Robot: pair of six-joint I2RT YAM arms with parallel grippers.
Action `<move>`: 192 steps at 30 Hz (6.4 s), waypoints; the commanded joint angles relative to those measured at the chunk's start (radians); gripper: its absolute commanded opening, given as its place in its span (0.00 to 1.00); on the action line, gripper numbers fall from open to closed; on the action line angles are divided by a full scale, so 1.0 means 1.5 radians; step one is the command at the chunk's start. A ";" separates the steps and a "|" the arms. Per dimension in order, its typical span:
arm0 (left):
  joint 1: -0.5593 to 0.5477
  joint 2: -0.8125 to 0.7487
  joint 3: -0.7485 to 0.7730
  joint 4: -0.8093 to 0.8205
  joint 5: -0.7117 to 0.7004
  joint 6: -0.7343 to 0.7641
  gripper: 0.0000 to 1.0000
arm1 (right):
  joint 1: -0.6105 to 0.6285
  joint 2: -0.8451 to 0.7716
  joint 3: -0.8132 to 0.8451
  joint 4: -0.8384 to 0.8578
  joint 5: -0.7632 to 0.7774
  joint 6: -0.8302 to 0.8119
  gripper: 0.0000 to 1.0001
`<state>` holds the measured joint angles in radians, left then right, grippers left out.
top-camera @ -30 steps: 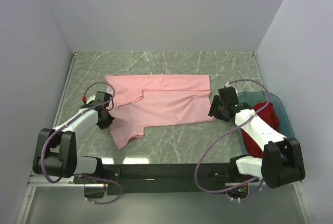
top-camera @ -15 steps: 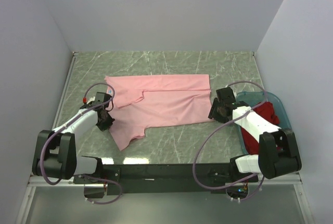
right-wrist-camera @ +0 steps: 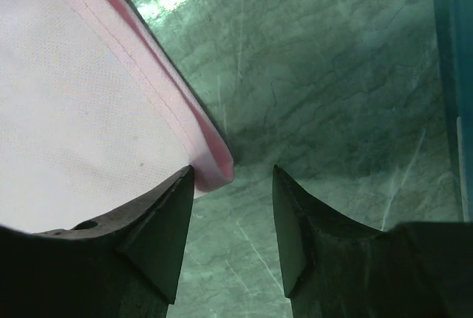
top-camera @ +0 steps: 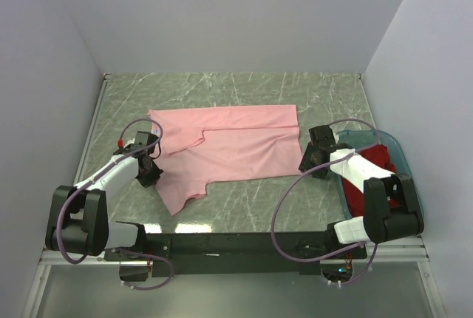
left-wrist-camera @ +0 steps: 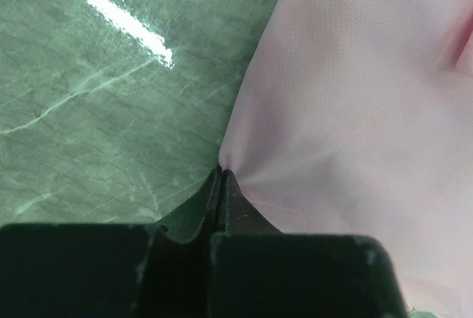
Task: Fold and stack the t-shirts
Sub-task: Fold the tshirt
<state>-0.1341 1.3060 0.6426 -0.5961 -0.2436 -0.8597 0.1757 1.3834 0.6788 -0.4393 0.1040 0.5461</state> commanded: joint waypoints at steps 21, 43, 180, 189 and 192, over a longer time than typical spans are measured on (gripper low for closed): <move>0.005 -0.049 0.063 -0.132 0.020 -0.012 0.01 | -0.011 -0.051 -0.020 -0.079 0.005 0.006 0.03; 0.052 0.017 0.193 -0.168 0.045 0.043 0.01 | -0.010 0.000 0.167 -0.183 0.038 -0.013 0.00; -0.084 0.374 0.571 0.006 -0.015 0.201 0.01 | 0.061 -0.147 0.108 -0.096 -0.065 -0.074 0.64; -0.084 0.417 0.597 0.005 -0.040 0.193 0.01 | 0.061 -0.136 0.094 -0.072 -0.067 -0.069 0.64; -0.084 0.426 0.602 0.007 -0.042 0.184 0.01 | 0.062 -0.131 0.094 -0.065 -0.065 -0.066 0.64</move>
<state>-0.2569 1.9381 1.5002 -0.5953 -0.2771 -0.5777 0.2623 1.1805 0.8249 -0.5827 0.0059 0.4480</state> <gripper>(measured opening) 0.014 0.637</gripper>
